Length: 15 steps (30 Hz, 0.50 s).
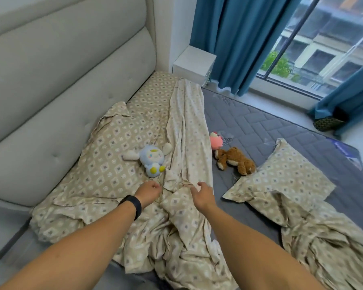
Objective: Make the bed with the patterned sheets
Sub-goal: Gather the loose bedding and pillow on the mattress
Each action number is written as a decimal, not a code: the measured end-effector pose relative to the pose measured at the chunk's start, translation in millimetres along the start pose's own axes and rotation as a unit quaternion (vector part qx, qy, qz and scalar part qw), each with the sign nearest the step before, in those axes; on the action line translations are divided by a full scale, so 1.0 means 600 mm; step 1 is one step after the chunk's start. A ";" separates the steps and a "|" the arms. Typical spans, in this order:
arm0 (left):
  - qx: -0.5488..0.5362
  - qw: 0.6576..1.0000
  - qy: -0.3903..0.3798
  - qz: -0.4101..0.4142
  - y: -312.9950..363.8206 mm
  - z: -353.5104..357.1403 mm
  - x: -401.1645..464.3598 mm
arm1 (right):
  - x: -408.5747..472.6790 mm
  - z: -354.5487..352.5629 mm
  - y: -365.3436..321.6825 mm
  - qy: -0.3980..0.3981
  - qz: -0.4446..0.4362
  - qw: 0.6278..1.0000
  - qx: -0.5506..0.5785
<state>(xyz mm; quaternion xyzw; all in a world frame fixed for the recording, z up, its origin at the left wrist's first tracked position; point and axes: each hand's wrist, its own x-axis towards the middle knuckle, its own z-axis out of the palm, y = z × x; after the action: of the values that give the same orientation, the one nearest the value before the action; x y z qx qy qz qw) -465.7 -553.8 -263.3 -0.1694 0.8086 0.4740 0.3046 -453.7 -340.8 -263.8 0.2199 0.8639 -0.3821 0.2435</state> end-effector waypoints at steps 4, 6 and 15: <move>0.039 0.999 -0.029 0.023 0.071 0.066 0.002 | 0.009 -0.078 0.054 0.016 -0.029 0.998 -0.055; 0.064 0.996 -0.050 0.035 0.098 0.111 0.010 | 0.012 -0.118 0.092 0.023 -0.020 0.996 -0.079; 0.155 0.976 -0.148 0.037 0.146 0.414 0.034 | 0.022 -0.261 0.376 0.037 0.114 0.990 -0.072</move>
<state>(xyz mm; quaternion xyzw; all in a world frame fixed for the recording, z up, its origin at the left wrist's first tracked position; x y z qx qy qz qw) -447.7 -294.0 -309.4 -0.0177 0.8240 0.3736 0.4257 -375.6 -80.0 -303.9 0.3130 0.8668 -0.2805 0.2682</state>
